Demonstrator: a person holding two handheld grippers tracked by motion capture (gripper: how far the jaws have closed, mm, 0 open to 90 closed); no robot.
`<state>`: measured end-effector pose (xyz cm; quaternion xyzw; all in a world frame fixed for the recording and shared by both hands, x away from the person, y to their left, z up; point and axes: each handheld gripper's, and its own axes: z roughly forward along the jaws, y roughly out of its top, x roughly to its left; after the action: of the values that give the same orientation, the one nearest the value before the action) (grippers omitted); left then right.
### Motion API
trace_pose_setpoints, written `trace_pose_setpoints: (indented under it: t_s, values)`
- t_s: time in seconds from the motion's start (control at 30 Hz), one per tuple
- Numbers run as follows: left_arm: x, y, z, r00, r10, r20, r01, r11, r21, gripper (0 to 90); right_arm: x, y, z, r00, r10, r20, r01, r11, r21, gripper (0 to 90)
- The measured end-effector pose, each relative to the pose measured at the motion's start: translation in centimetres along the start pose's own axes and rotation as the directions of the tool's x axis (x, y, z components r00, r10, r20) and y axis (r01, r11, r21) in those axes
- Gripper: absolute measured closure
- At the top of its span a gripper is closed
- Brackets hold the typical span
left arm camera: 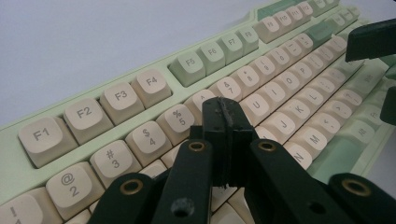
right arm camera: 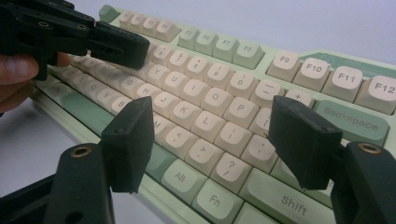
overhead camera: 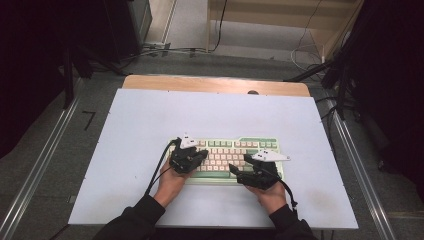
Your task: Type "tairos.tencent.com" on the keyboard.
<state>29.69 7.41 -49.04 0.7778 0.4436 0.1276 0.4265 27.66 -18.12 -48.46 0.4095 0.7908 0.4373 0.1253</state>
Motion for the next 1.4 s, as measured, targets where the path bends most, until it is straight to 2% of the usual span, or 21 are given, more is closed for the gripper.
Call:
trace_pose_setpoints:
  t_s: [0.47, 0.6, 0.73, 0.87, 0.93, 1.0, 1.1, 1.23, 1.33, 1.4]
  values:
    - [0.0, 0.0, 0.1, 1.0, -0.003, -0.008, 0.003, 1.0, -0.005, 90.0, 0.0, 0.0, 0.0, 1.0, 0.0, 0.001, 0.0, 1.0, 0.0, 29.5]
    - [-0.1, -0.1, 0.4, 0.9999, -0.001, -0.016, 0.001, 1.0, 0.009, 90.0, 0.0, 0.0, 0.0, 1.0, 0.0, 0.0, 0.0, 1.0, -0.002, 29.5]
    - [0.0, 0.0, 0.2, 0.9999, -0.011, -0.012, 0.011, 0.9999, -0.008, 90.0, -0.1, 0.0, 0.0, 1.0, 0.002, 0.0, -0.002, 1.0, -0.001, 29.5]
    - [0.0, 0.4, -1.1, 0.9997, -0.021, 0.008, 0.022, 0.9957, -0.09, 69.2, -0.2, 0.1, -0.2, 1.0, 0.008, 0.0, -0.008, 1.0, -0.009, 30.4]
    - [0.1, 0.5, -1.7, 0.9996, -0.025, -0.013, 0.023, 0.9926, -0.119, 55.5, -0.3, 0.1, -0.3, 0.9999, 0.011, 0.002, -0.01, 1.0, -0.013, 31.4]
    - [0.4, 0.6, -2.2, 0.9959, -0.043, -0.08, 0.032, 0.9913, -0.128, 39.2, -0.3, 0.1, -0.4, 0.9999, 0.015, 0.005, -0.015, 1.0, -0.015, 35.7]
    - [1.2, 0.7, -2.7, 0.9891, -0.084, -0.121, 0.066, 0.9872, -0.146, 28.8, -0.4, 0.1, -0.5, 0.9999, 0.015, -0.002, -0.015, 1.0, -0.021, 48.5]
    - [1.8, 0.4, -3.2, 0.9838, -0.114, -0.138, 0.091, 0.9826, -0.162, 28.6, -0.5, 0.2, -0.5, 0.9995, 0.028, -0.015, -0.028, 1.0, -0.011, 72.3]
    - [2.1, 0.2, -3.5, 0.982, -0.118, -0.148, 0.095, 0.9833, -0.155, 28.6, -0.5, 0.3, -0.5, 0.9996, 0.027, -0.011, -0.027, 1.0, -0.014, 86.3]
    - [2.2, 0.1, -3.6, 0.9809, -0.122, -0.151, 0.098, 0.9826, -0.157, 28.8, -0.4, 0.4, -0.5, 0.9996, 0.024, -0.015, -0.024, 1.0, -0.013, 87.3]
